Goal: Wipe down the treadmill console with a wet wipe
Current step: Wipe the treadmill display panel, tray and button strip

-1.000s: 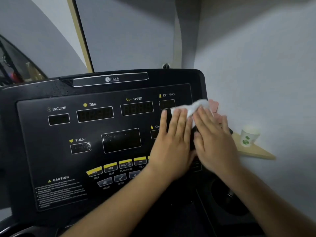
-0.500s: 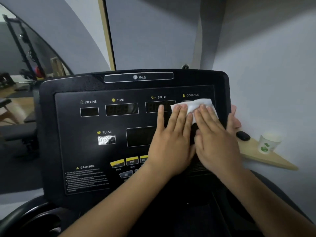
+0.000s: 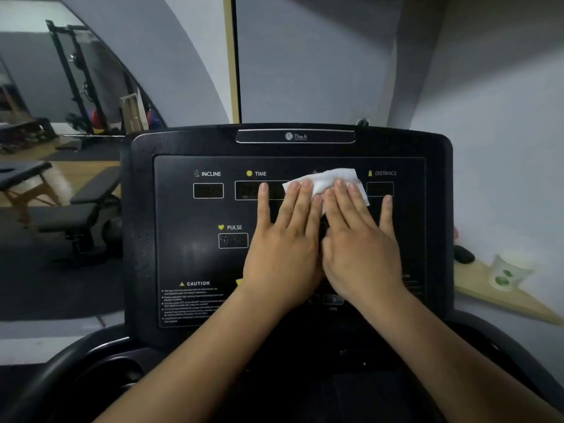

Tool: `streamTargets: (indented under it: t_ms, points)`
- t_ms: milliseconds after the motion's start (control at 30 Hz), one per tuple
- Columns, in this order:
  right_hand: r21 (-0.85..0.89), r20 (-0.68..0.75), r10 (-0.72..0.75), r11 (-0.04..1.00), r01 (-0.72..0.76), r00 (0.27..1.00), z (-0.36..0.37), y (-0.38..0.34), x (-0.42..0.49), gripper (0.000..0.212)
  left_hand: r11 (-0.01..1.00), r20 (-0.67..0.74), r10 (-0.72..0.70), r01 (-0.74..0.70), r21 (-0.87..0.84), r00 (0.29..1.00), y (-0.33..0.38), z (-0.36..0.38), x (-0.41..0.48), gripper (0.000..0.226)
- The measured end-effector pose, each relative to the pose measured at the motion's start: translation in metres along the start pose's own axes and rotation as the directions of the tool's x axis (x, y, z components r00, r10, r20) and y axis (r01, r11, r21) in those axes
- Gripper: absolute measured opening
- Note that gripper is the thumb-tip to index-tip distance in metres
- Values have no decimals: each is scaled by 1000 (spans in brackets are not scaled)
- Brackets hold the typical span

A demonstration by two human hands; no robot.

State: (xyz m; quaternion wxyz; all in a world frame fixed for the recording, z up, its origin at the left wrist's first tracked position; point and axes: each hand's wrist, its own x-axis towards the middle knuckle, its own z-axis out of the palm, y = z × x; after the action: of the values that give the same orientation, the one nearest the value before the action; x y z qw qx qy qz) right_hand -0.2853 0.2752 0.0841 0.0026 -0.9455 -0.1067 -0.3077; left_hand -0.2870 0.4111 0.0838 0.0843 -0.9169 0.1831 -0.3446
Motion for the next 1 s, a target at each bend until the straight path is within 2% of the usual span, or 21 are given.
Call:
streamTargets:
  t_ms: [233, 467, 600, 733, 1000]
  points:
    - [45, 14, -116, 992, 115, 993, 18, -42, -33, 66, 999, 8, -12, 12, -50, 1000, -20, 13, -62, 68]
    - [35, -10, -132, 991, 132, 991, 4, -76, 15, 68, 995, 14, -96, 96, -9, 995, -69, 0, -44, 70]
    - [58, 2, -191, 980, 190, 982, 13, -96, -8, 68, 990, 32, -119, 121, -70, 992, -72, 4, -80, 73]
    - [70, 42, -267, 962, 264, 963, 19, -111, -24, 68, 992, 79, -115, 119, -47, 990, -84, 7, -113, 75]
    - [34, 66, -266, 964, 264, 962, 0, -144, 23, 71, 978, 70, -204, 207, -38, 976, -126, -9, -97, 76]
